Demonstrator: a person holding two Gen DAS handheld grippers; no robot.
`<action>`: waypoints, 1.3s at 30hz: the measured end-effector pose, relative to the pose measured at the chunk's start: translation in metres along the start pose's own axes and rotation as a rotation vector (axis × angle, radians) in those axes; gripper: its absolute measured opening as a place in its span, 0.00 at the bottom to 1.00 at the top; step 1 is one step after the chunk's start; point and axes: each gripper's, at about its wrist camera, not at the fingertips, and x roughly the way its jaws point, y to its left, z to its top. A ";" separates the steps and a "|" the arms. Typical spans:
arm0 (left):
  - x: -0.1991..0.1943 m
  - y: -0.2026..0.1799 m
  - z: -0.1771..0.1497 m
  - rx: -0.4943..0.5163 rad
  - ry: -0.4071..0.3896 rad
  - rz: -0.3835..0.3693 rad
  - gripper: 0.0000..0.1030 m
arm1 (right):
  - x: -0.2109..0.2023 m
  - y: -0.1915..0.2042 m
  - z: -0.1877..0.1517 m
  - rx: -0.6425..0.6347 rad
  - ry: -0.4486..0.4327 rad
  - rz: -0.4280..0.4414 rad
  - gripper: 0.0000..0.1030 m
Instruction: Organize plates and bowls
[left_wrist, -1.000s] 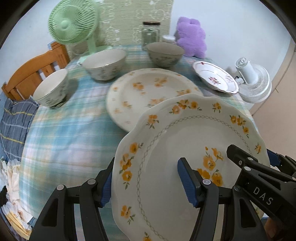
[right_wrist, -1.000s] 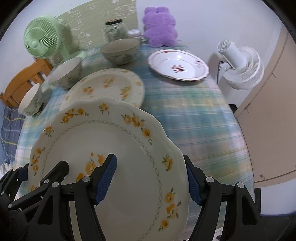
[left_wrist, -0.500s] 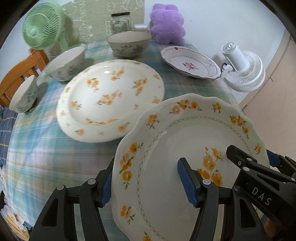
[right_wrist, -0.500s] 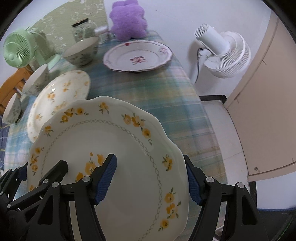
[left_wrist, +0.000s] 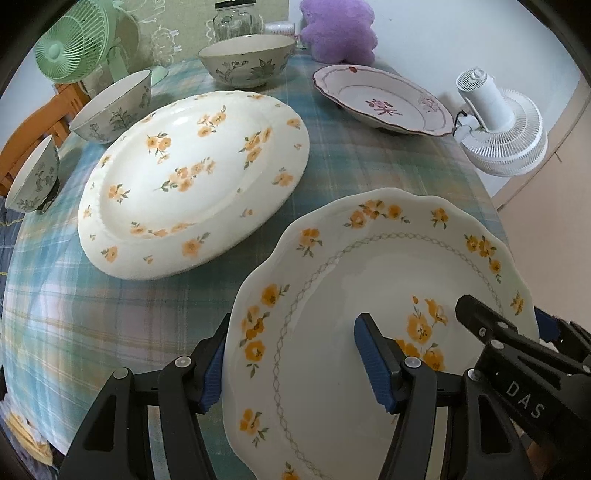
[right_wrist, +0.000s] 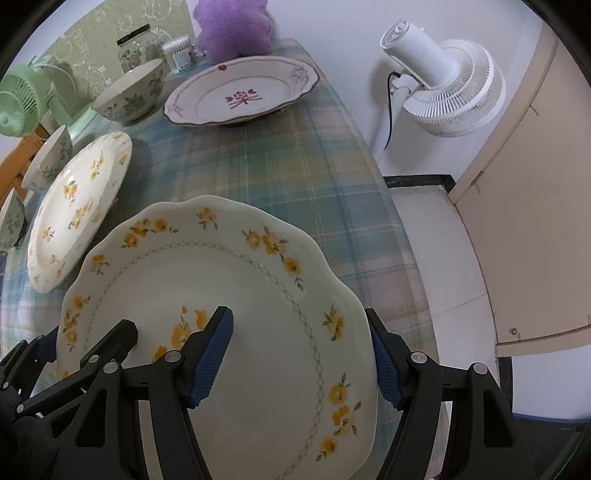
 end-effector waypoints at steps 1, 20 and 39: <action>0.000 0.000 0.000 -0.001 -0.001 0.001 0.62 | 0.002 0.000 0.001 0.001 0.003 0.002 0.71; -0.021 0.007 -0.008 -0.042 -0.006 0.018 0.77 | -0.015 -0.004 0.000 -0.033 -0.012 0.000 0.71; -0.082 0.091 -0.002 -0.010 -0.153 -0.002 0.87 | -0.087 0.075 -0.001 -0.026 -0.184 0.006 0.80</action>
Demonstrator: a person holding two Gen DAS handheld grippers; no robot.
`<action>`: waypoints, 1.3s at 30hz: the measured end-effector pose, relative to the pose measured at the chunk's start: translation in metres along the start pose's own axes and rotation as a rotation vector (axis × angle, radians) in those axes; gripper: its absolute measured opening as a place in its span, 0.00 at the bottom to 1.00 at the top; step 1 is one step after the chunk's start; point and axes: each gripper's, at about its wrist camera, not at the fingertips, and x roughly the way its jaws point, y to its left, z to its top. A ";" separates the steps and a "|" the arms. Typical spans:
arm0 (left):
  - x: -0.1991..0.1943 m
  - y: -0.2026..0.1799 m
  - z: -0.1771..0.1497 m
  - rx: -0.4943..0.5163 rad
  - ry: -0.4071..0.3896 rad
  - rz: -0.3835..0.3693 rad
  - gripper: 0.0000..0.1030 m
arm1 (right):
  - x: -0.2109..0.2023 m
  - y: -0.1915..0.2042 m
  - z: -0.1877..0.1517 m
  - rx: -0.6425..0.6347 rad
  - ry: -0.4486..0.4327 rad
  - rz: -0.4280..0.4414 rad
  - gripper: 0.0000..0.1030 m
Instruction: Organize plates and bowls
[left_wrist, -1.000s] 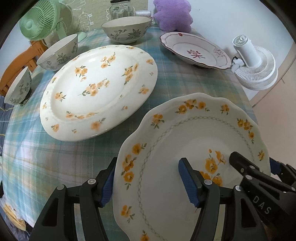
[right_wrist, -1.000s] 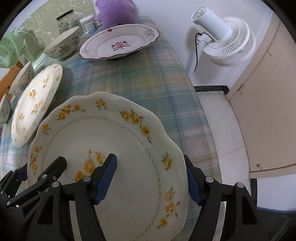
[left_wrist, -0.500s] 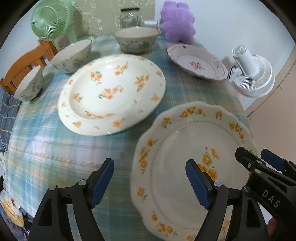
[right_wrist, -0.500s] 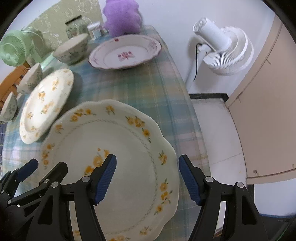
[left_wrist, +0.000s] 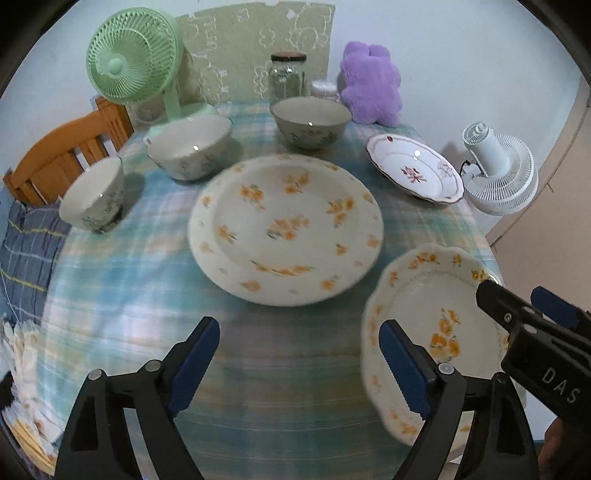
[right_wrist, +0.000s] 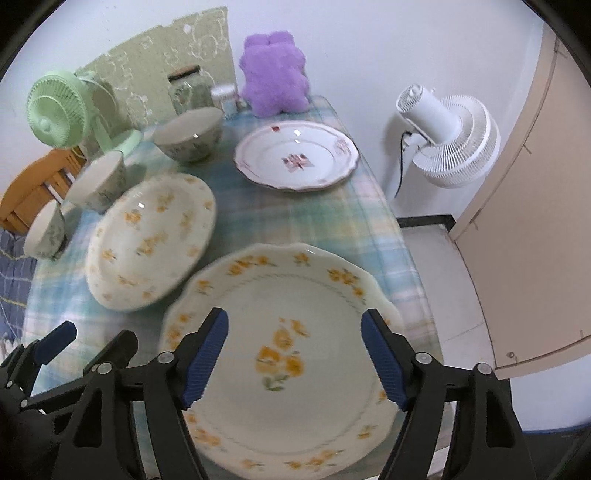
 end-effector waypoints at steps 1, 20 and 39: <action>-0.002 0.005 0.001 0.004 -0.007 -0.003 0.87 | -0.003 0.007 0.001 0.002 -0.012 0.002 0.80; 0.019 0.057 0.068 -0.008 -0.060 0.020 0.87 | 0.005 0.079 0.056 -0.047 -0.104 0.015 0.80; 0.125 0.067 0.099 -0.049 0.014 0.122 0.82 | 0.133 0.096 0.104 -0.076 0.008 0.056 0.80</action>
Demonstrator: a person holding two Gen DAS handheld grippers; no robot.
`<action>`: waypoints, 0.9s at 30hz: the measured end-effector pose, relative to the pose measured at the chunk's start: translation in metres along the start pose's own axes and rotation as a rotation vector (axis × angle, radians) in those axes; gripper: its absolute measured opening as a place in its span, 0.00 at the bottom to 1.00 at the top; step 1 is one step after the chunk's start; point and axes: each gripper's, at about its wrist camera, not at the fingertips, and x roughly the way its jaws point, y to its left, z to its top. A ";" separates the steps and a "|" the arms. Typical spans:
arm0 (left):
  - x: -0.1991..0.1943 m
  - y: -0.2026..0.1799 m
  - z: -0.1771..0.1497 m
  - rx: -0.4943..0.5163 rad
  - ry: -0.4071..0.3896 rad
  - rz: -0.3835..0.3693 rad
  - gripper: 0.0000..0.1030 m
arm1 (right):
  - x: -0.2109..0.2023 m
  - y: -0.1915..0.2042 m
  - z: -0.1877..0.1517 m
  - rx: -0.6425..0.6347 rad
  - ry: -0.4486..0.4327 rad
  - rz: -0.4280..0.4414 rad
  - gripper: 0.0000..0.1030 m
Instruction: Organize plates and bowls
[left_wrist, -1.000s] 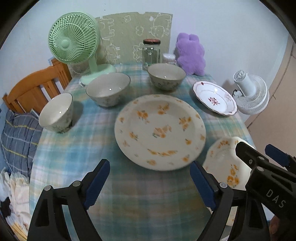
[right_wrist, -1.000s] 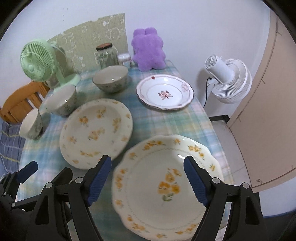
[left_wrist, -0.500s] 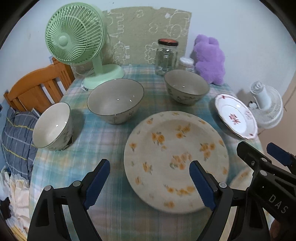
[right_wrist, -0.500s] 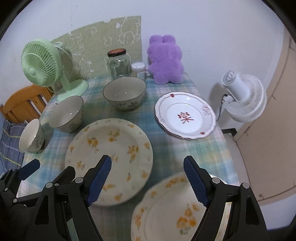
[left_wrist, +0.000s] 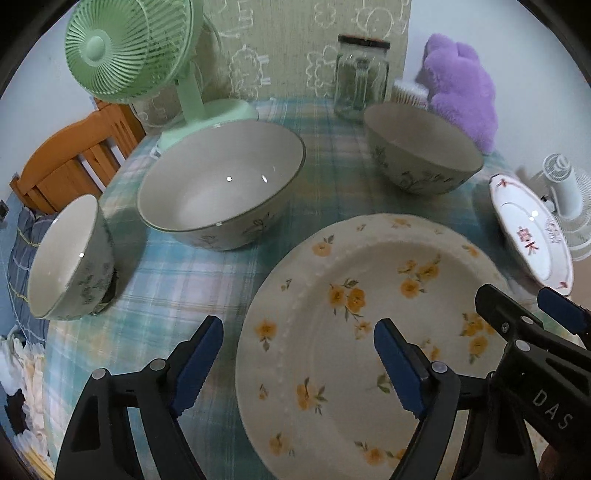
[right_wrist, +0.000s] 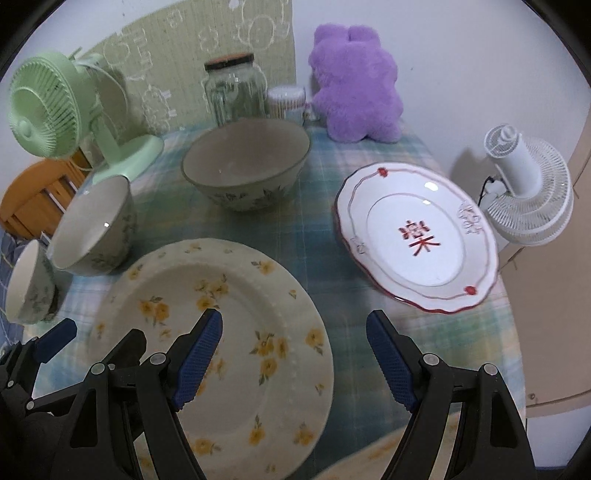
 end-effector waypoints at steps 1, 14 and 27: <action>0.004 0.000 0.000 0.000 0.008 0.003 0.81 | 0.005 0.000 0.000 -0.001 0.008 0.001 0.80; 0.021 -0.004 -0.003 0.005 0.041 -0.016 0.77 | 0.034 0.005 0.001 0.002 0.077 0.022 0.63; 0.013 0.023 -0.015 -0.044 0.083 -0.016 0.75 | 0.024 0.023 -0.009 -0.013 0.108 0.041 0.63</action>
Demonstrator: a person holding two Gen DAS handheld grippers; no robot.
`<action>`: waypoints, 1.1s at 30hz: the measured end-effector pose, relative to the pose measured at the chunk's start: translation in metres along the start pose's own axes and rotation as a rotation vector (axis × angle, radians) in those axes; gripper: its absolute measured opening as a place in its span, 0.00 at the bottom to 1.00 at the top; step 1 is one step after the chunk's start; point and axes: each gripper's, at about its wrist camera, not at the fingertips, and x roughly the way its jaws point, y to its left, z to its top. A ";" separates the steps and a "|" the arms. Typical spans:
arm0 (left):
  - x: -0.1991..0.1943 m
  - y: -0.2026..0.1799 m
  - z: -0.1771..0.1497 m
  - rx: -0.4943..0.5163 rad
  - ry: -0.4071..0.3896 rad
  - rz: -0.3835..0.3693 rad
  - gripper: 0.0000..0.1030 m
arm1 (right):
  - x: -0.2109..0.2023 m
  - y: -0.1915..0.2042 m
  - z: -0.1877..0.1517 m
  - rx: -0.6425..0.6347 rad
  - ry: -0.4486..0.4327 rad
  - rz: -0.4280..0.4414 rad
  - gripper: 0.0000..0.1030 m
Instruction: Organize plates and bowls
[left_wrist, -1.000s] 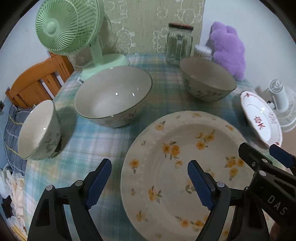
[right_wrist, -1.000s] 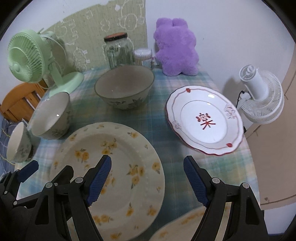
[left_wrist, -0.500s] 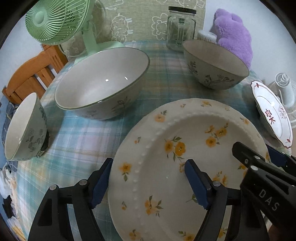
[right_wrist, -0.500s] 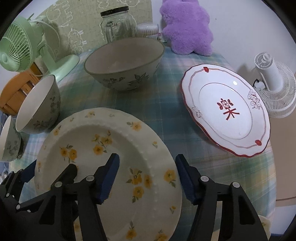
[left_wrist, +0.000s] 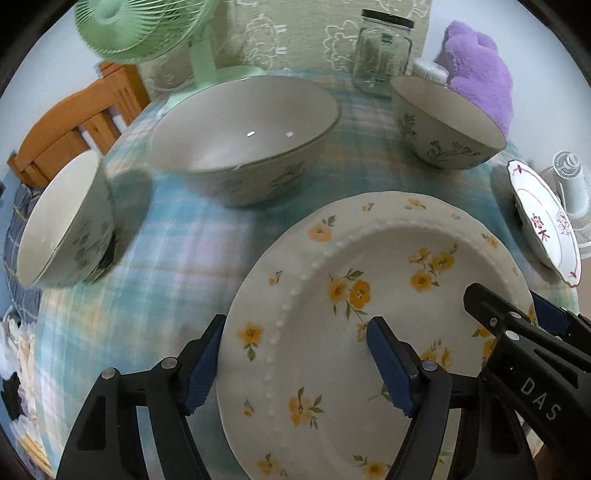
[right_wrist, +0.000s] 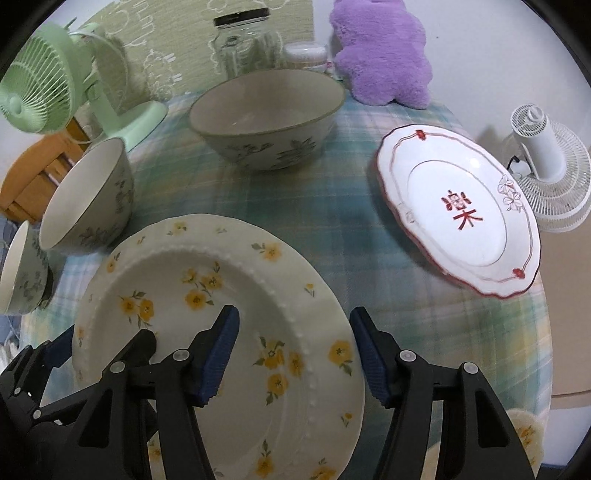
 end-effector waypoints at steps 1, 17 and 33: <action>-0.001 0.003 -0.003 0.000 0.003 0.002 0.75 | -0.001 0.003 -0.003 -0.004 0.005 0.003 0.63; -0.019 0.038 -0.050 0.036 0.013 0.001 0.75 | -0.014 0.044 -0.048 -0.113 0.028 0.052 0.63; -0.020 0.033 -0.052 -0.005 0.010 0.013 0.72 | -0.015 0.044 -0.058 -0.151 0.000 0.028 0.56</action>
